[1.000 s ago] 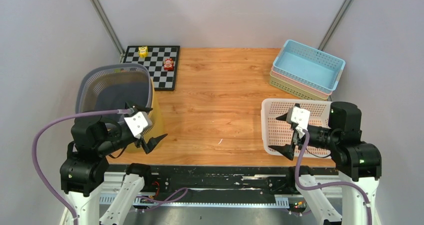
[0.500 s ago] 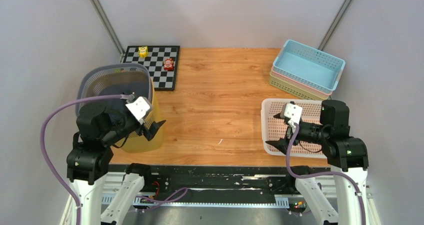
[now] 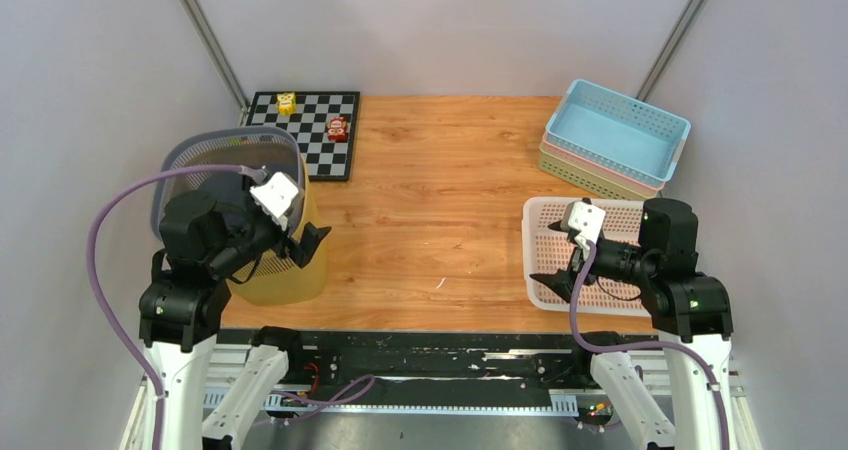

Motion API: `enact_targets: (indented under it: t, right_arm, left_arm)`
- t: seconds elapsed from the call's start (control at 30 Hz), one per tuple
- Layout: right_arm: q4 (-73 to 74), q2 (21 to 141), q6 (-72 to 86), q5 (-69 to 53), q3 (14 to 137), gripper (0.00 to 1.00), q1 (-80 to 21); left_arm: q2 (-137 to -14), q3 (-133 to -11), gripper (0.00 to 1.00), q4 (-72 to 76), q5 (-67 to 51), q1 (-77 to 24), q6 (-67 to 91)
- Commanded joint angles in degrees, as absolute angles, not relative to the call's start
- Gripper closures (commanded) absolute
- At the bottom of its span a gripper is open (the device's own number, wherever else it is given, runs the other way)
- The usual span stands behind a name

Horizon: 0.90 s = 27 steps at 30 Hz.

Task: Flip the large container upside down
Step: Adjust the multiple containers at the center of the board.

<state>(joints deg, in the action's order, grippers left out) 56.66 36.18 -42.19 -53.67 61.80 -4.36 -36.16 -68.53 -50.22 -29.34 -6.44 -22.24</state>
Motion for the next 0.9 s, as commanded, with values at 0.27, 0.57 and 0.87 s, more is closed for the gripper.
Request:
enact_targets:
  t: [0.27, 0.57, 0.87]
  right_arm:
    - [48.1, 36.4, -35.1, -48.7, 58.5, 0.01, -4.2]
    - [45.6, 37.3, -33.3, -46.5, 57.2, 0.01, -4.5]
    - [44.8, 37.7, -32.7, -46.0, 56.9, 0.01, -4.8]
  left_arm:
    - [-44.5, -71.2, 0.0, -46.3, -23.0, -5.9, -12.9]
    - [-44.1, -72.6, 0.02, -43.3, -19.0, -5.9, -10.7]
    - [-41.8, -73.6, 0.28, -43.6, -18.3, -5.9, -9.9]
